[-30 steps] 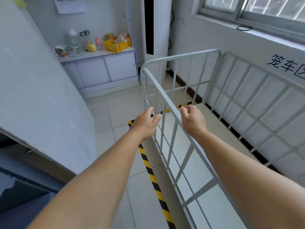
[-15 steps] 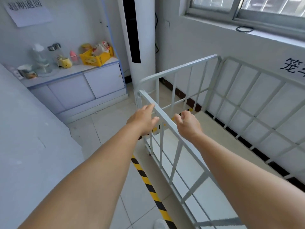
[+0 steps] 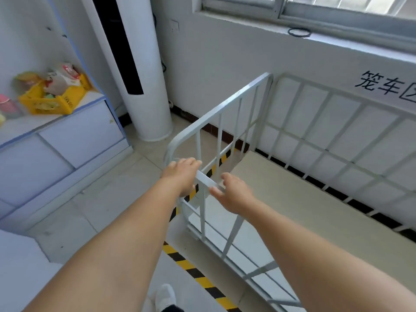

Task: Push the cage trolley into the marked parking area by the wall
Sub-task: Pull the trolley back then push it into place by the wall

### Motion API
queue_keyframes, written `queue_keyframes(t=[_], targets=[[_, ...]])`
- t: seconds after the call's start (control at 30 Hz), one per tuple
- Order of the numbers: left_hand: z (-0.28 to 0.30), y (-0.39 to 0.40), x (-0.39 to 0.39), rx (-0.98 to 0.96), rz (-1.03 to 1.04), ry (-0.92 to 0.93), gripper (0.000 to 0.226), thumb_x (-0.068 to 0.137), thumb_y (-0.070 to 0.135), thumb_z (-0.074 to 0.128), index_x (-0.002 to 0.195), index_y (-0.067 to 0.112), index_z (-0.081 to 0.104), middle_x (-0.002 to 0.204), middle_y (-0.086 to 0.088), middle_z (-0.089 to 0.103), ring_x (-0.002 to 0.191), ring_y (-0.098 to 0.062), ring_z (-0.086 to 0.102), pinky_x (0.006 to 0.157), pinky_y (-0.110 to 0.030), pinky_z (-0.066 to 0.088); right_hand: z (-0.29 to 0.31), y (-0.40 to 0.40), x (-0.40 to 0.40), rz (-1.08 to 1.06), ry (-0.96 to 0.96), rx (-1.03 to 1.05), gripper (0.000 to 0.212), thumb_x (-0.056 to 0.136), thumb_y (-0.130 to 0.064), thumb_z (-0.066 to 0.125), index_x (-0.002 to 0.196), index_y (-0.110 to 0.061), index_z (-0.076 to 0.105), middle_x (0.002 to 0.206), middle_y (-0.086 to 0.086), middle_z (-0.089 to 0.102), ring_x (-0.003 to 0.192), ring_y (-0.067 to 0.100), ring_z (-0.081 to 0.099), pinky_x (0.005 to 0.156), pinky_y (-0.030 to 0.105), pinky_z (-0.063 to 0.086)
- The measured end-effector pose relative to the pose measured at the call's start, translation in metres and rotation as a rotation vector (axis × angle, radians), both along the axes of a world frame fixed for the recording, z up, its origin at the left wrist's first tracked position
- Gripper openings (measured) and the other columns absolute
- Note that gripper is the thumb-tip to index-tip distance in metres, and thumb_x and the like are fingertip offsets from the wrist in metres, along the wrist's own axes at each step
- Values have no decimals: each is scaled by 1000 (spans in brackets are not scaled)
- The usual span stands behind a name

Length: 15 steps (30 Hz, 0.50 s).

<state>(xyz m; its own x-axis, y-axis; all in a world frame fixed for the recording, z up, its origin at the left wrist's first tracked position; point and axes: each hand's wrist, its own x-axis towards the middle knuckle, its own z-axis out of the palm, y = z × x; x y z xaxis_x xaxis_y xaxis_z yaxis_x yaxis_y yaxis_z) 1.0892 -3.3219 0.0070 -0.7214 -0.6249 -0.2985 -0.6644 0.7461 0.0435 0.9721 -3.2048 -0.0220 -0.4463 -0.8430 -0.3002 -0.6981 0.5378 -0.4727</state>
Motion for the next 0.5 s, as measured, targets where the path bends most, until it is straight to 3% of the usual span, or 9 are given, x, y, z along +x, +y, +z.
queue_keyframes(t=[0.17, 0.27, 0.4, 0.43, 0.5], targets=[[-13, -66, -6, -71, -335, -146, 45, 85, 25, 61, 129, 22, 51, 130, 1, 53, 124, -20, 47, 106, -37, 32, -2, -48, 27, -93, -17, 111, 50, 90, -51, 51, 123, -15, 44, 115, 8, 58, 100, 29, 57, 83, 41, 49], [-18, -89, -14, -33, -405, -195, 28, 86, 30, 61, 114, 24, 59, 113, 3, 63, 113, -20, 55, 108, -38, 25, -6, -68, 34, -141, -19, 164, 46, 91, -48, 49, 124, -17, 43, 109, 8, 61, 94, 29, 59, 80, 42, 51], [-24, -110, -21, 3, -474, -253, 14, 89, 30, 57, 99, 22, 60, 102, 2, 66, 104, -22, 59, 114, -39, 19, -16, -87, 36, -136, 56, 242, 35, 91, -49, 46, 107, -18, 48, 93, 5, 60, 83, 27, 59, 70, 39, 51], [-26, -115, -21, 17, -488, -250, 11, 90, 30, 56, 97, 22, 59, 100, 1, 65, 102, -22, 59, 111, -37, 25, -18, -91, 36, -132, 89, 258, 35, 91, -50, 47, 104, -18, 49, 89, 4, 59, 80, 26, 59, 67, 37, 49], [-31, -122, -18, 95, -471, -222, 6, 90, 27, 54, 95, 22, 55, 100, 0, 64, 98, -23, 56, 89, -32, 39, -20, -97, 37, -139, 140, 281, 36, 90, -52, 48, 100, -18, 51, 83, 2, 57, 74, 25, 57, 62, 34, 46]])
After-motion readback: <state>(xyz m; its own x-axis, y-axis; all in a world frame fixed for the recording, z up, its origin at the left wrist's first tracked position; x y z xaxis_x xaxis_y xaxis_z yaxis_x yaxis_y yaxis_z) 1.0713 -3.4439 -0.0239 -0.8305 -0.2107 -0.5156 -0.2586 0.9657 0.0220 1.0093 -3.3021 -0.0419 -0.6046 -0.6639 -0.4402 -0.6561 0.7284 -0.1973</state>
